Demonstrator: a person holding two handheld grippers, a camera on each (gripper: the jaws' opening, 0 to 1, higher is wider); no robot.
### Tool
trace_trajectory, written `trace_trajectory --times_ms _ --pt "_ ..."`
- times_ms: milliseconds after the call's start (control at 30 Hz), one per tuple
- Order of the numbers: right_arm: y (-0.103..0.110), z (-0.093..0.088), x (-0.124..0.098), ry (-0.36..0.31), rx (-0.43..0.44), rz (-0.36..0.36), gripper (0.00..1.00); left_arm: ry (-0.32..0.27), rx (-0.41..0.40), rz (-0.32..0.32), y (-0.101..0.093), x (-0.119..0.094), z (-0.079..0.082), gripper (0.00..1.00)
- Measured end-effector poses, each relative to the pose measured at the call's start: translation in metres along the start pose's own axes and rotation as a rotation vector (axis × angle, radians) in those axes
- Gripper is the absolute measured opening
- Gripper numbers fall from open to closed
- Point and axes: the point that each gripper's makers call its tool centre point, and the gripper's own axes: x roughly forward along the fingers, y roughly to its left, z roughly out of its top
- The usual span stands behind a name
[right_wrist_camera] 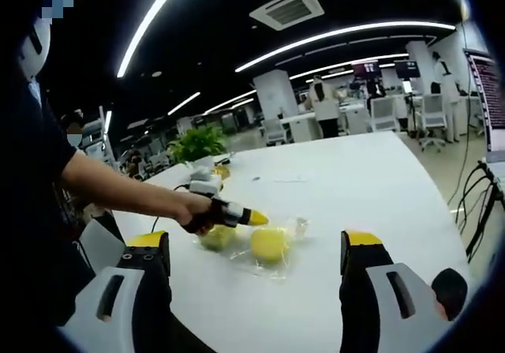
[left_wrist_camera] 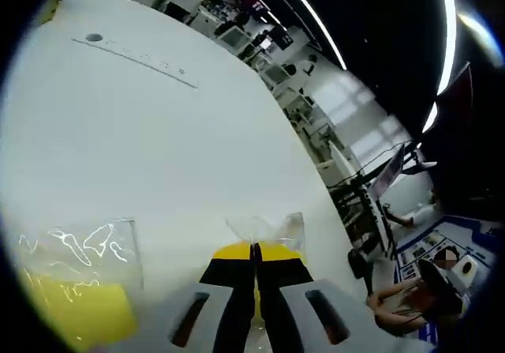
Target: Compare the silicone blocks by pressing each to a similar depth, holding the contact briefly, and releasing to observe deformation and rebound differences across the visible hardness samples.
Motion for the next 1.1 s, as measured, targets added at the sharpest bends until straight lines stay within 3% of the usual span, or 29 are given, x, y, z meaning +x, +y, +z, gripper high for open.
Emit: trace_trajectory --times_ms 67,167,233,367,467,533,700,800,867,967,1100 --pt "0.003 -0.001 0.000 0.003 -0.002 0.000 0.82 0.055 0.013 0.030 0.011 0.004 -0.008 0.00" --pt "0.007 -0.004 0.000 0.016 -0.015 -0.004 0.82 0.030 -0.019 0.011 0.007 0.007 -0.004 0.00" --pt "0.010 -0.003 -0.001 0.013 -0.019 -0.007 0.82 0.036 0.034 0.020 0.005 0.008 -0.004 0.00" --pt "0.015 -0.003 -0.001 0.017 -0.019 -0.012 0.83 0.057 -0.020 0.018 0.006 0.005 -0.008 0.05" --pt "0.019 -0.002 0.000 0.020 -0.038 -0.022 0.83 0.063 0.168 0.041 0.011 -0.003 -0.005 0.09" --pt "0.022 -0.006 0.001 0.031 -0.035 -0.027 0.83 0.074 0.189 0.015 0.005 -0.008 -0.008 0.13" --pt "0.035 -0.011 0.004 0.030 -0.033 -0.019 0.83 0.038 0.257 0.034 0.004 -0.026 -0.005 0.27" --pt "0.042 -0.014 0.007 0.036 -0.063 -0.010 0.82 0.019 0.277 0.015 0.000 -0.036 -0.003 0.27" --pt "0.045 -0.017 0.011 0.056 -0.081 -0.004 0.82 -0.007 0.356 0.024 0.001 -0.047 0.005 0.28" --pt "0.050 -0.016 0.016 0.051 -0.095 0.015 0.82 -0.044 0.358 0.012 -0.001 -0.065 0.017 0.31" --pt "0.052 -0.015 0.023 0.057 -0.106 0.021 0.81 -0.136 0.410 -0.005 -0.009 -0.095 0.039 0.37"
